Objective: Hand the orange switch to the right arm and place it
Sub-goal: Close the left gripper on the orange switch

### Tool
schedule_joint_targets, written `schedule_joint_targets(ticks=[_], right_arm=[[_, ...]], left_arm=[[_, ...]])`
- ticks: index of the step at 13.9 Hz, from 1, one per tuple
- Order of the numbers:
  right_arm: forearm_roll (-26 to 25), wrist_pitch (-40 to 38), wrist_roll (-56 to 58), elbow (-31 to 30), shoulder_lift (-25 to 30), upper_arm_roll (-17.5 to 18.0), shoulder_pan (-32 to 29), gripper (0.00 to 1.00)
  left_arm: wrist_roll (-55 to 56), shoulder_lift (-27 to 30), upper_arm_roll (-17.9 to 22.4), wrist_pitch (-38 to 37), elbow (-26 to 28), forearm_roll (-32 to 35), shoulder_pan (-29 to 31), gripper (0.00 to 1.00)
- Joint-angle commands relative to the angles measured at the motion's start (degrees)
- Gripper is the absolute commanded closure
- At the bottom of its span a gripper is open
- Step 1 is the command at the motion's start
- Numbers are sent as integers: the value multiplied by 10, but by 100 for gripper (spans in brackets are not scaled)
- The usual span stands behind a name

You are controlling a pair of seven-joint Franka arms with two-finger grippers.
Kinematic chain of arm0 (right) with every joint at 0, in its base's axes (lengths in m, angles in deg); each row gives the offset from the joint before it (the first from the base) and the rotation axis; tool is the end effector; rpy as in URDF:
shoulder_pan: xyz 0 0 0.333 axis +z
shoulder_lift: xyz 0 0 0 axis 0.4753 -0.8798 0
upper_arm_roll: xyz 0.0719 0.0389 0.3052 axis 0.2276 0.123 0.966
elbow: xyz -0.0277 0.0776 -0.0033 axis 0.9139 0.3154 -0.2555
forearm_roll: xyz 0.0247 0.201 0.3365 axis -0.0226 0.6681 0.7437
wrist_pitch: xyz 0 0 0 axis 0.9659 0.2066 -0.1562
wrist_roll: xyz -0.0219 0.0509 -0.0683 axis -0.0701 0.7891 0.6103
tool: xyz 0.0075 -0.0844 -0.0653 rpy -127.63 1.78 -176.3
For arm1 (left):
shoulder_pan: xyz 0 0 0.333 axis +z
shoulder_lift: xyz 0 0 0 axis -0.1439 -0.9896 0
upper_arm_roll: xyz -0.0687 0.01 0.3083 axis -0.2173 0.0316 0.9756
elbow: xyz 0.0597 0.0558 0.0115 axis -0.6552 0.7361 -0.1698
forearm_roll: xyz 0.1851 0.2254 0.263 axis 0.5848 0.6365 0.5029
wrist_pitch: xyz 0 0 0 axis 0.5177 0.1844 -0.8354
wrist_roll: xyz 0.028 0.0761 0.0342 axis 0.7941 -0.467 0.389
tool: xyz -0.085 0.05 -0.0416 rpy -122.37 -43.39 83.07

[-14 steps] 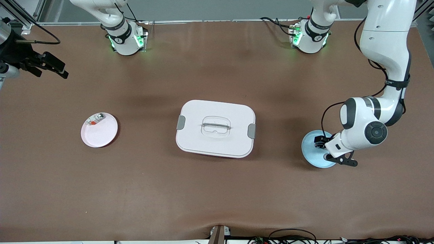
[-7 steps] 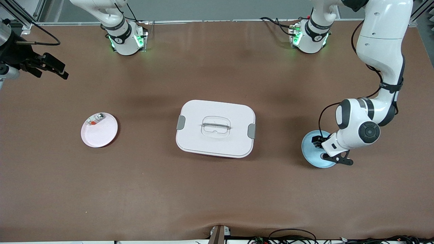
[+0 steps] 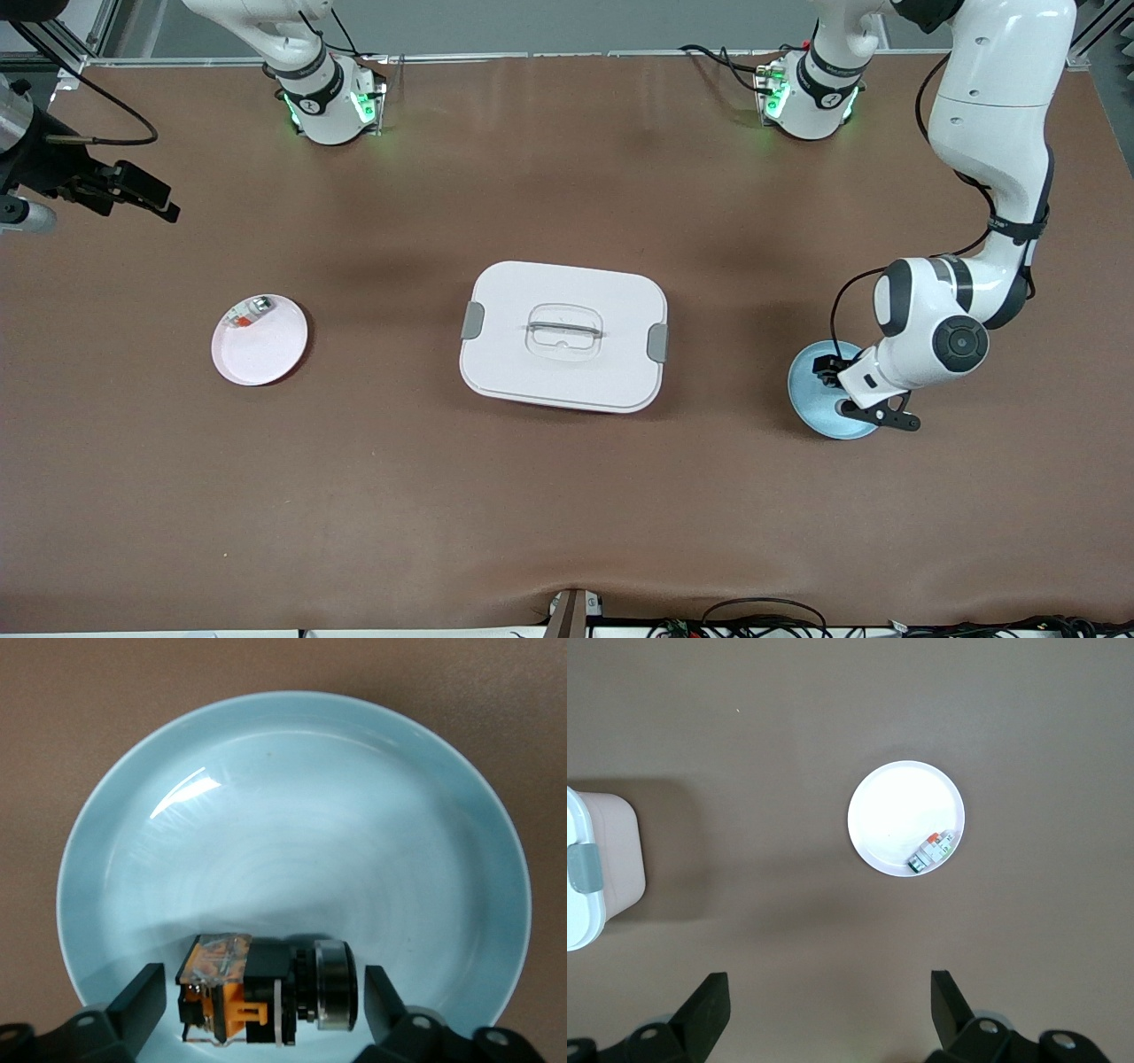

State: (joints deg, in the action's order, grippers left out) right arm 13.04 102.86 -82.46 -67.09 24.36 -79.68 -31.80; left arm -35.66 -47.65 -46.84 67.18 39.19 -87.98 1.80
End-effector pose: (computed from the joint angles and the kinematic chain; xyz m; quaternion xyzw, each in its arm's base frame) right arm 0.5022 -0.0105 0.5957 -0.9964 0.0739 0.0260 0.0328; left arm 0.6283 -0.0313 0.1806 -0.9908 0.1258 0.0495 0.0064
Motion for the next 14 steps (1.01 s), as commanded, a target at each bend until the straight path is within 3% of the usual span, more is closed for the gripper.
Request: schedule_joint_targets(ticks=[1,2,3,7,11,14], right_arm=[[-1,-5,-1,10,-7,3,-3,0],[-2,-2,-2,11,-8,3,-3,0],[-2,-3,4,13,-11,3,-2,0],[-3,0,5,19,-23,5,1,0],[-1,-6,5,36,-89,6,3,0],[-2,-6,5,39,-93,6,3,0]], left_arm=[[-11,-1,1,12,2,-2,-1,54],[-11,0,1,13,2,-2,-1,64],[-11,-1,1,13,2,-2,-1,67],[-11,2,1,12,2,-2,1,68],[-4,18,1,-1,4,-2,2,67],[1,55,0,-65,6,-2,1,67]])
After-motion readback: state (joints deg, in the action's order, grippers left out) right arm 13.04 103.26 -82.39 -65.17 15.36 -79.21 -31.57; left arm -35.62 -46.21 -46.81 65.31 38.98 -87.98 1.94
